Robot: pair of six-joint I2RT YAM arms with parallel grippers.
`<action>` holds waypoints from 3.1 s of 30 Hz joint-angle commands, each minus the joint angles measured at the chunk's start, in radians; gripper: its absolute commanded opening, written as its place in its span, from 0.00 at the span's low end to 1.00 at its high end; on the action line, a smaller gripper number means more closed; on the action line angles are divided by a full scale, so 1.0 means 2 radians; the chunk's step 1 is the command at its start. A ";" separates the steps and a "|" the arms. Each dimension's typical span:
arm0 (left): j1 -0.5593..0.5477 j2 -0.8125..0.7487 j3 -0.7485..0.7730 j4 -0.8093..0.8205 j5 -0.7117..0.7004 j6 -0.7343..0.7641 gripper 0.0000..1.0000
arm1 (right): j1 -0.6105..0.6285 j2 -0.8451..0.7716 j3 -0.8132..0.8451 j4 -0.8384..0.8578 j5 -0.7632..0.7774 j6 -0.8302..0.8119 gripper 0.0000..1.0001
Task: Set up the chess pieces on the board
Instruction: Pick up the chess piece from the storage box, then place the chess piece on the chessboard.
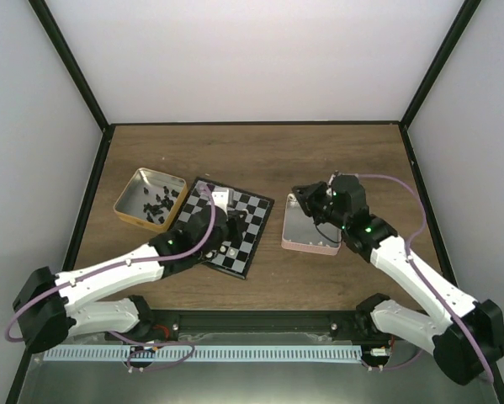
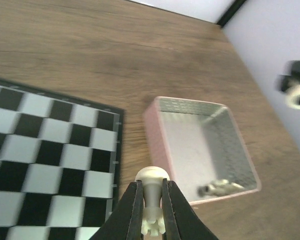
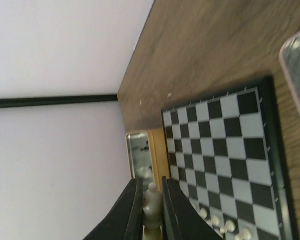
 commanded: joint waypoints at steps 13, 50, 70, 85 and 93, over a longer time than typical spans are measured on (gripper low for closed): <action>0.259 -0.058 0.053 -0.426 0.045 -0.013 0.04 | 0.003 -0.038 -0.016 -0.064 0.102 -0.080 0.08; 0.401 0.088 -0.008 -0.327 0.155 -0.014 0.04 | 0.002 -0.024 -0.029 -0.040 0.091 -0.088 0.13; 0.401 0.062 -0.008 -0.349 0.141 -0.014 0.10 | 0.001 -0.038 -0.036 -0.047 0.100 -0.086 0.13; 0.401 0.073 -0.009 -0.337 0.144 -0.005 0.16 | 0.001 -0.047 -0.037 -0.052 0.102 -0.085 0.13; 0.401 0.073 -0.009 -0.339 0.149 -0.003 0.18 | 0.002 -0.047 -0.037 -0.052 0.101 -0.085 0.13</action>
